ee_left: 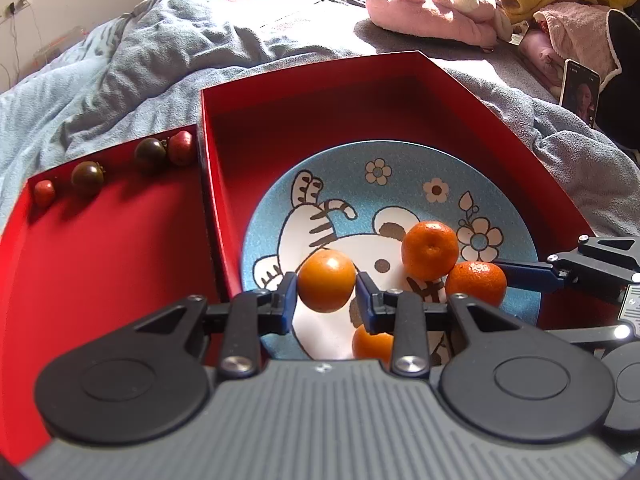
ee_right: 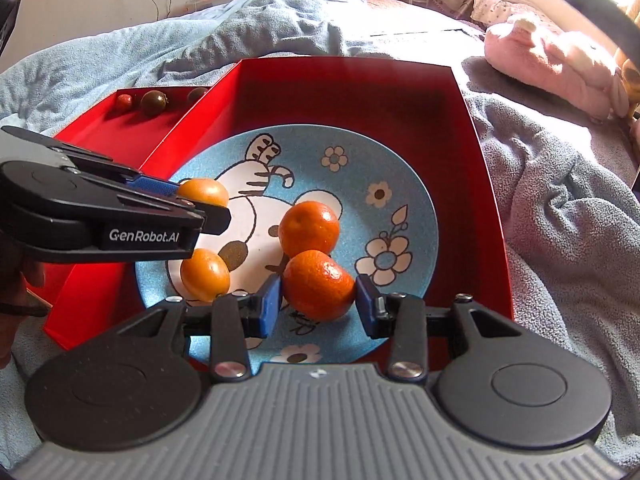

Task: Organize fruits
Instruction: 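Lower the small tangerine onto the plate and open the left gripper, then move both grippers back over the tray toward the dark brown fruits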

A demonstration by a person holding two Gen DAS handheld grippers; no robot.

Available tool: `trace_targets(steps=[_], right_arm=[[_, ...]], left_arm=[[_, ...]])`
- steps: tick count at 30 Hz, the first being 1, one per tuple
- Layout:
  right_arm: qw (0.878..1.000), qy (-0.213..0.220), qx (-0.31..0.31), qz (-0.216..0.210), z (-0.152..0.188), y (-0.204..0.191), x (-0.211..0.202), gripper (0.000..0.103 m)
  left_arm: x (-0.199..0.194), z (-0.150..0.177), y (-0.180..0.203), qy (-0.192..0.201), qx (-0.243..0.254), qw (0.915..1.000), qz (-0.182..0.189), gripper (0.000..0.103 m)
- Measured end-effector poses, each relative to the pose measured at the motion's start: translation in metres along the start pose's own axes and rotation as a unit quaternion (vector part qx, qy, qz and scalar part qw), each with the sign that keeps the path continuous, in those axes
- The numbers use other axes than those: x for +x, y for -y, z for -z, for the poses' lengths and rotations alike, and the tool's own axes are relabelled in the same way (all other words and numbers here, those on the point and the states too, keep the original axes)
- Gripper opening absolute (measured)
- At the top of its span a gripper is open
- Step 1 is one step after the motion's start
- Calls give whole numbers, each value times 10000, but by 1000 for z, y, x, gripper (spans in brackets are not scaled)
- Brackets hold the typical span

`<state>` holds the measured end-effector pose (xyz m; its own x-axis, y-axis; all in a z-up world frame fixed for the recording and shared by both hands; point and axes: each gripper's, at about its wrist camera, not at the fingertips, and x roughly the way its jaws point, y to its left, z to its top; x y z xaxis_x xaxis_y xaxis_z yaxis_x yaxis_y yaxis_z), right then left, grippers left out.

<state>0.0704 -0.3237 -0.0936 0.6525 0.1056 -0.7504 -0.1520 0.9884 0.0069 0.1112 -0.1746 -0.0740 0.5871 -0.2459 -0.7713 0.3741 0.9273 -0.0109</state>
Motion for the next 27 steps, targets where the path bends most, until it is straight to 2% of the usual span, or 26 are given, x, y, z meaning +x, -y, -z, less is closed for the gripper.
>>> trace_targets(steps=[6, 9, 20, 23, 27], right_arm=[[9999, 59, -106, 38, -2, -6, -6, 48], [9995, 180, -242, 126, -2, -11, -15, 61], [9988, 322, -357, 103, -3, -27, -40, 61], [9986, 364, -382, 104, -5, -29, -47, 61], [9983, 390, -416, 151, -6, -32, -55, 62]], left_arm=[[-3, 0, -1, -27, -61, 10000, 57, 36], [-8, 0, -2, 0, -89, 9999, 70, 36], [-23, 2, -1, 95, -94, 9998, 128, 36], [-26, 2, 1, 146, -60, 9998, 151, 50], [-31, 1, 2, 199, -56, 9996, 190, 51]])
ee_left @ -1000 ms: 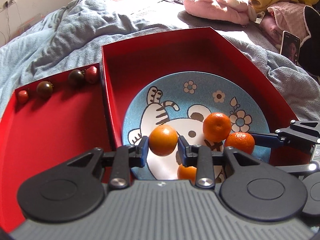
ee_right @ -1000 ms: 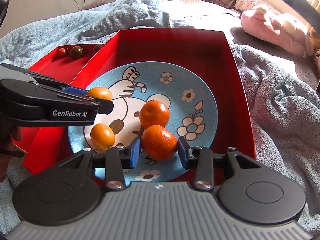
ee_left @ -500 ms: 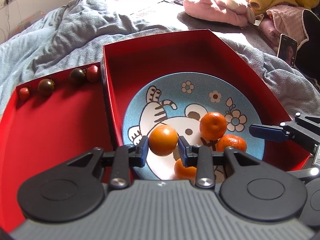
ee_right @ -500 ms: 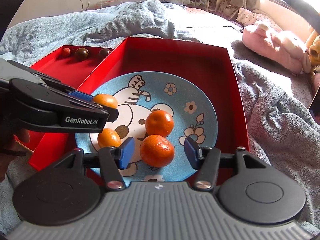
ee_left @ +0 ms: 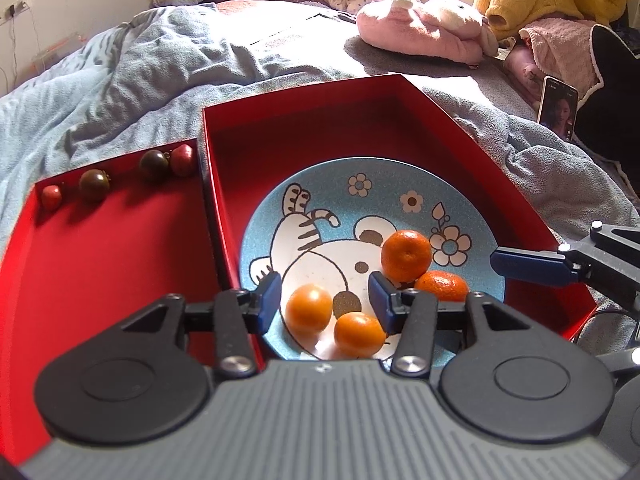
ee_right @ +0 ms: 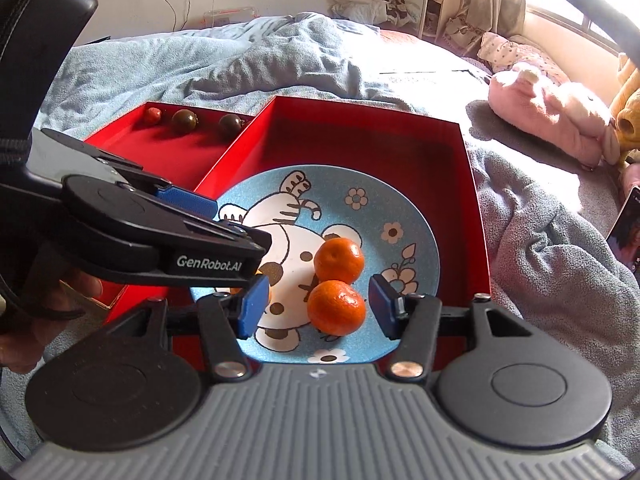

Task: Organize fruits
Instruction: 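Move both grippers back over the tray toward the dark brown fruits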

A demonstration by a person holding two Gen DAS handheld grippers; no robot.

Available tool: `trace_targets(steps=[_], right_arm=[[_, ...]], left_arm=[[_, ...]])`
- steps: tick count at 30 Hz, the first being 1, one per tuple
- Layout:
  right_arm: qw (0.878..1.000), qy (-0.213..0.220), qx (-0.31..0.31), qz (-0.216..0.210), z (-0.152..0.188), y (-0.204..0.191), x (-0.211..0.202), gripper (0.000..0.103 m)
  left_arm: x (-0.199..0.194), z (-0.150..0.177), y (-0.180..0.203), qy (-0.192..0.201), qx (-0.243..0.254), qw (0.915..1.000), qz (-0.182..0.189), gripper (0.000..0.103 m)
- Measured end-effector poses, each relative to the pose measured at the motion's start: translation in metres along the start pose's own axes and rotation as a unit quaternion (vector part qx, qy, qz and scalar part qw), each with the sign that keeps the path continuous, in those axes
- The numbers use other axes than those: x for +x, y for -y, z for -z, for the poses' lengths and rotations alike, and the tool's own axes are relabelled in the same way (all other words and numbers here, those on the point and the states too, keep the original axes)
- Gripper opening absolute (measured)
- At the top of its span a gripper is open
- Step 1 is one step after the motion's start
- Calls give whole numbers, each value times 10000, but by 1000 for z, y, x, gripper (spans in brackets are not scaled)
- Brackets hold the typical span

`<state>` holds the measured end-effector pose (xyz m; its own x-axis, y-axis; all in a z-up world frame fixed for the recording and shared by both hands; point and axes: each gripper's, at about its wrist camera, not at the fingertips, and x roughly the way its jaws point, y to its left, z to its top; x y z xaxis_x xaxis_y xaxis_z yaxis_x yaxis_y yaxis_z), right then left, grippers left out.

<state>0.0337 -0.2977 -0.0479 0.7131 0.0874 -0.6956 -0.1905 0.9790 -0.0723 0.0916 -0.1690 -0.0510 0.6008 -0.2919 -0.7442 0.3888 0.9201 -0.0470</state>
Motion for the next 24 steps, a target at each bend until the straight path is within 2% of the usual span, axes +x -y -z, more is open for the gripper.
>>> trace_targets(steps=[6, 10, 15, 24], right_arm=[[9999, 103, -83, -21, -11, -6, -8, 62], [9995, 203, -182, -164, -30, -19, -5, 62], [9977, 348, -440, -380, -57, -46, 7, 61], [9921, 347, -831, -870, -105, -92, 55, 60]], left_arm=[[-15, -4, -8, 142, -83, 9998, -58, 51], [-28, -9, -29, 275, -192, 9992, -200, 51], [-39, -12, -77, 357, -488, 9966, -556, 51], [-45, -3, -161, 383, -992, 9874, -1171, 51]])
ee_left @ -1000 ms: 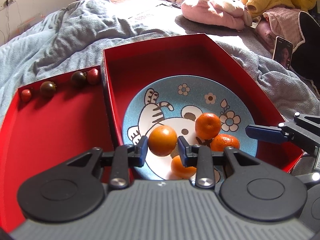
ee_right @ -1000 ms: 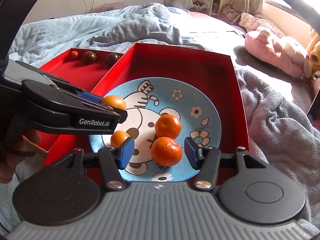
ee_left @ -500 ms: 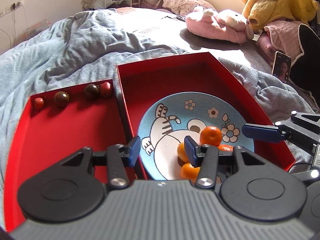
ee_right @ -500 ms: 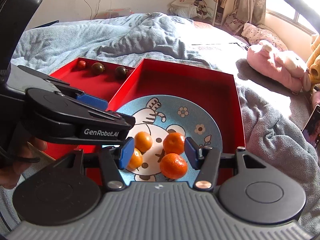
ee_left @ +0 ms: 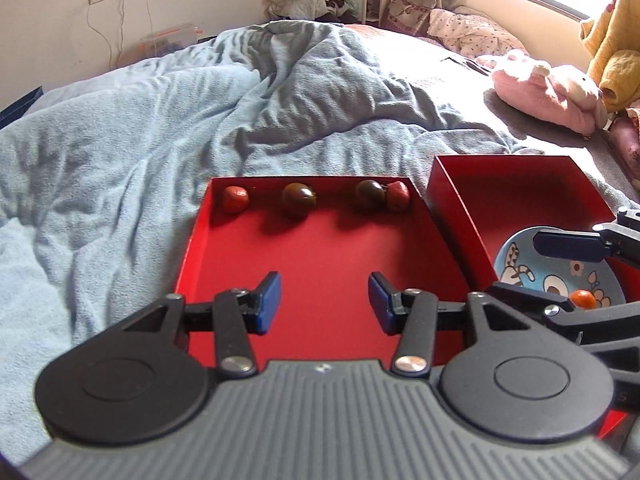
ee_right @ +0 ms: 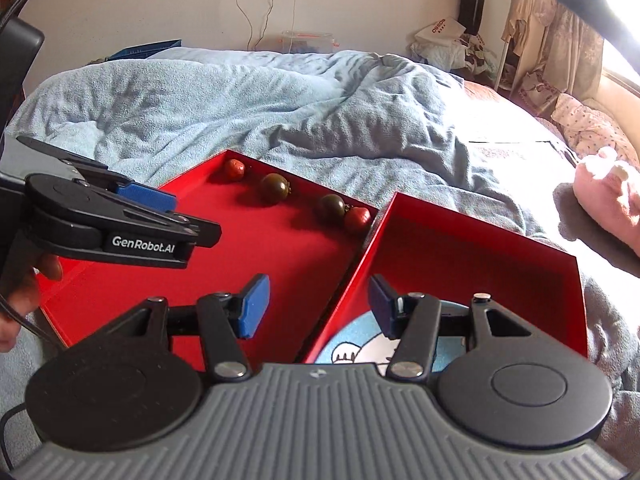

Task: Organize fruits
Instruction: 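Move both grippers back over the tray toward the dark brown fruits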

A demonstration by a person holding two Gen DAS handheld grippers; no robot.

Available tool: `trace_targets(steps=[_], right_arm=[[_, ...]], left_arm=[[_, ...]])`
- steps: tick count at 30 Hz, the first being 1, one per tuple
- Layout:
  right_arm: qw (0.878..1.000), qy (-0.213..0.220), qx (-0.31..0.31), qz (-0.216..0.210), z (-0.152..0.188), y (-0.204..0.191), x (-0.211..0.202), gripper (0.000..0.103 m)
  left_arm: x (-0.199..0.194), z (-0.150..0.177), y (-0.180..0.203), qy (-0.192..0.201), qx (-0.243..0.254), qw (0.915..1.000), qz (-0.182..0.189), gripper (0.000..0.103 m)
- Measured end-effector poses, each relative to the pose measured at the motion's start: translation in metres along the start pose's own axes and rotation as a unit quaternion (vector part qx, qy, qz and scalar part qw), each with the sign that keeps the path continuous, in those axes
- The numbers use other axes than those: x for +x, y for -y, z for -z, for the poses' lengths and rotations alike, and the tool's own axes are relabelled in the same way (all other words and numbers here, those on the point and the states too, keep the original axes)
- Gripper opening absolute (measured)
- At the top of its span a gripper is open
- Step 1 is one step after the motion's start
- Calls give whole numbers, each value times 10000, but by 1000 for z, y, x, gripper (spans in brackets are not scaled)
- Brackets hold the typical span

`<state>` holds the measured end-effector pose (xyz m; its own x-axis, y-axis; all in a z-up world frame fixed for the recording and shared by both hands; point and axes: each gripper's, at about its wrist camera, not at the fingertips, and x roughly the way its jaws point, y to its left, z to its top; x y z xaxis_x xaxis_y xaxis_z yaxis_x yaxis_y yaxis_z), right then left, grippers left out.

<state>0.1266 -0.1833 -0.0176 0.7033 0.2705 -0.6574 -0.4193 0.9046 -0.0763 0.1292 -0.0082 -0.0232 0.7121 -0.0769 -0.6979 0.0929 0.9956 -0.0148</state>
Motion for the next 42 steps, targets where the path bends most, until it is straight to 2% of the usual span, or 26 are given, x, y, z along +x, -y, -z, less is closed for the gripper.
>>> trace_targets(steps=[5, 12, 22, 26, 32, 35, 42], right_arm=[[9998, 12, -34, -176, -24, 0, 42, 57], [9995, -3, 135, -283, -54, 15, 99, 50], [9983, -491, -268, -154, -76, 25, 181, 44], [9972, -611, -380, -222, -78, 24, 197, 43], [9941, -736, -794, -70, -78, 16, 207, 43], [9882, -839, -1280, 106, -77, 5, 213, 43], [9776, -897, -1878, 310, -73, -10, 218, 44]], left_arm=[[14, -2, -26, -62, -268, 9996, -65, 51], [38, -19, -32, -7, -226, 9997, 19, 51], [87, -36, -45, -144, -222, 9997, -3, 51], [98, -41, -46, -113, -206, 9997, 96, 51], [110, -40, -52, -188, -339, 9992, 135, 51], [113, -39, -52, -210, -337, 9991, 127, 51], [113, -38, -52, -214, -329, 9991, 162, 51]])
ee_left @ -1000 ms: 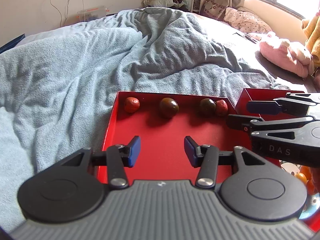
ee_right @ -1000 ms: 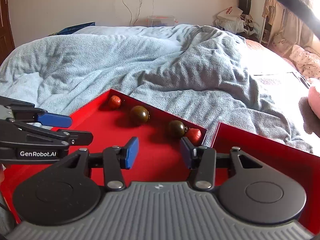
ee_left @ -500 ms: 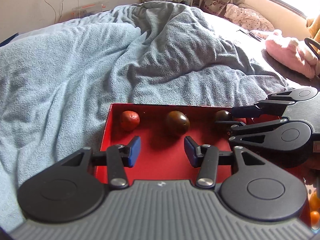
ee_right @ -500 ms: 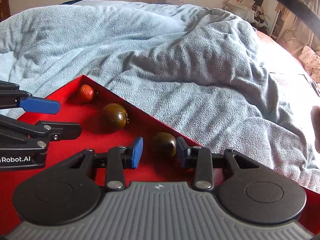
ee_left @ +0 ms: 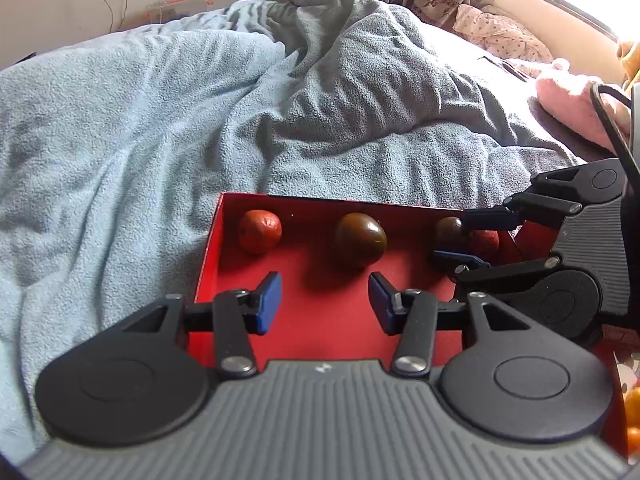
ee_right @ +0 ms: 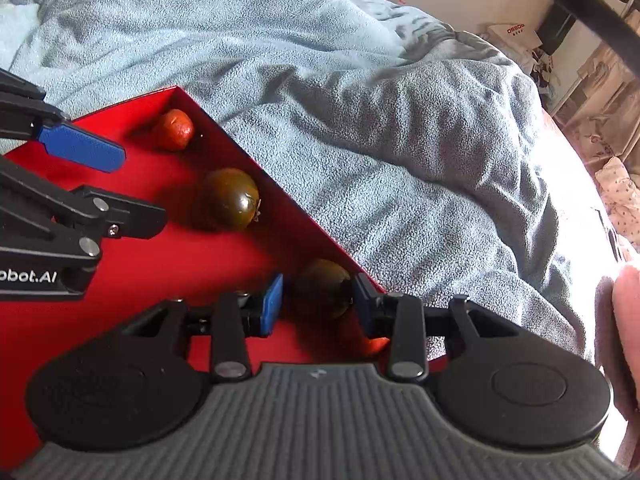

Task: Organize fruits
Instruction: 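Grasp a dark brown fruit with the right gripper while the left gripper grasps another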

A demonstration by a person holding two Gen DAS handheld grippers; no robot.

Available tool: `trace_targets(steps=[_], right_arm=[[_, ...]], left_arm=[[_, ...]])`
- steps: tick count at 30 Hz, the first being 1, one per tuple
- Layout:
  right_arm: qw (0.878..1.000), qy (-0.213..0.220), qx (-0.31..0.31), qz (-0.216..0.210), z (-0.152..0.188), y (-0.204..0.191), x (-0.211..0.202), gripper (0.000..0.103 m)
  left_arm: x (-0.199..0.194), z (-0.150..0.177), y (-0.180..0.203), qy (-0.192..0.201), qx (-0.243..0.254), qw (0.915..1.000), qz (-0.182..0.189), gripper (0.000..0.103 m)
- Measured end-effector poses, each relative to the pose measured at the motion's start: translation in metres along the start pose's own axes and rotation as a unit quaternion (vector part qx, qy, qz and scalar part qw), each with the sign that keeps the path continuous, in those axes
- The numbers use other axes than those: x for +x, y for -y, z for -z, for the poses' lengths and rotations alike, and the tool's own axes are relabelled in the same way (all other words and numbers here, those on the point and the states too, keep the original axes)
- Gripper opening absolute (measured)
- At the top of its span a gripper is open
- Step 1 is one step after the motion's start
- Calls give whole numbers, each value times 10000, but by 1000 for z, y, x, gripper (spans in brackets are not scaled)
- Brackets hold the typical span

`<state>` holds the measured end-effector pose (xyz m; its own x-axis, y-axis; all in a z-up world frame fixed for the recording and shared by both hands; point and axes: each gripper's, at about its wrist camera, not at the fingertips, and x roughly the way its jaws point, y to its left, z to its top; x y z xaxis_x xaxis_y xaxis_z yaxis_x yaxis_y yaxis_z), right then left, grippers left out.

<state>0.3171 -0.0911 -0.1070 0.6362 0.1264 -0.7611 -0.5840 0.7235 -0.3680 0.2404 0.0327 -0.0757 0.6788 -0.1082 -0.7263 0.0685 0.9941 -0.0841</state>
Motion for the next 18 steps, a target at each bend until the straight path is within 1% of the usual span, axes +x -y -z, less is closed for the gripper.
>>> trace_targets(steps=[2, 6, 8, 11, 18], right_arm=[[9999, 1, -156, 68, 1, -3, 1, 44], [9996, 157, 194, -115, 5, 8, -6, 44], [9987, 239, 389, -217, 9, 13, -17, 43], [9956, 467, 699, -416, 20, 16, -47, 44], [9876, 830, 1190, -606, 55, 10, -111, 43]], left_arm=[[1, 0, 1, -3, 26, 10000, 5, 51], [3, -1, 2, 8, 39, 10000, 40, 51], [4, -1, 3, 10, 79, 10000, 51, 51], [8, -4, 8, 28, 192, 9998, 95, 51], [34, -15, 28, 42, 435, 9990, 81, 51]])
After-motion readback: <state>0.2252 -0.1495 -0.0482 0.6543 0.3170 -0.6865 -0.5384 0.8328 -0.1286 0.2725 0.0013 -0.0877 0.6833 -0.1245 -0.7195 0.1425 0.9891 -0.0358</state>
